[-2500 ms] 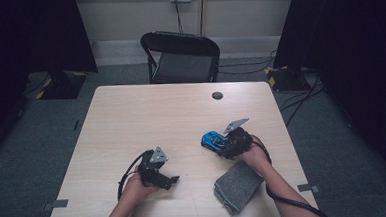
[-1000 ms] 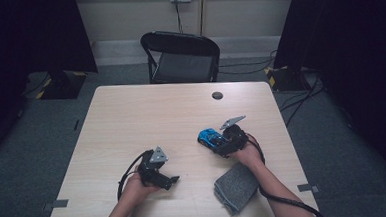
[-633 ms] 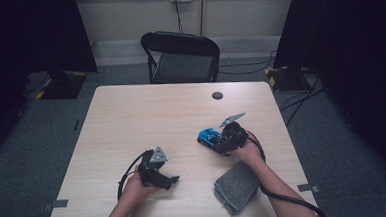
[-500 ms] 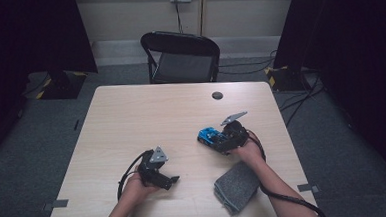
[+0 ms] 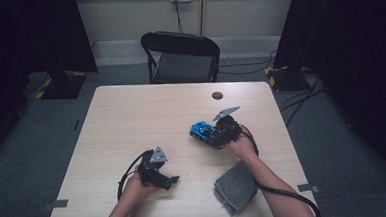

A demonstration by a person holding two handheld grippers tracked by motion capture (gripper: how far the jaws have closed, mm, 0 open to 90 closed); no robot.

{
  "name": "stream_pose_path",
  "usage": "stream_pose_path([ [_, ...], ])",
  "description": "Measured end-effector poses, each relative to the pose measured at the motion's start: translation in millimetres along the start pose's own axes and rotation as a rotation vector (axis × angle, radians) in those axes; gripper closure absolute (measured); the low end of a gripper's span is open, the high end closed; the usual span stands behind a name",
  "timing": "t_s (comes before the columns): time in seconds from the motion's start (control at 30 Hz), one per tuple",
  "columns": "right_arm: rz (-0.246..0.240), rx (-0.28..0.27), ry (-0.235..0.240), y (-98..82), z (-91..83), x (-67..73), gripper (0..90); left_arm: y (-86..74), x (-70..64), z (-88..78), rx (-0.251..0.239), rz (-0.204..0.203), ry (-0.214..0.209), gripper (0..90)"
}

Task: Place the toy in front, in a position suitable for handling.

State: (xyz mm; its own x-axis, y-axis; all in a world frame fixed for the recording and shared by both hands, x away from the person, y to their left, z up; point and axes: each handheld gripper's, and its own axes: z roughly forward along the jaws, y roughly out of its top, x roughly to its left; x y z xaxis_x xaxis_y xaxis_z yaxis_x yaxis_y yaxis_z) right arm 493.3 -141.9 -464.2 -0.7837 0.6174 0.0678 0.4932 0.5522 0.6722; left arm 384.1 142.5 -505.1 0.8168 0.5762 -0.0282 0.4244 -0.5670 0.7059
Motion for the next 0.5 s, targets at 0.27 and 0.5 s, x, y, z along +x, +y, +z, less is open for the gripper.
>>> stream_pose_path([
  [0.27,-0.04,0.005,0.017,7.0,27.7,13.8,28.2,0.0,0.0,0.0,0.0,0.0,0.0,0.0],
  [0.5,-0.059,0.008,0.016,9.3,39.8,18.6,28.1,0.0,0.1,0.0,0.0,0.001,0.0,0.0],
])
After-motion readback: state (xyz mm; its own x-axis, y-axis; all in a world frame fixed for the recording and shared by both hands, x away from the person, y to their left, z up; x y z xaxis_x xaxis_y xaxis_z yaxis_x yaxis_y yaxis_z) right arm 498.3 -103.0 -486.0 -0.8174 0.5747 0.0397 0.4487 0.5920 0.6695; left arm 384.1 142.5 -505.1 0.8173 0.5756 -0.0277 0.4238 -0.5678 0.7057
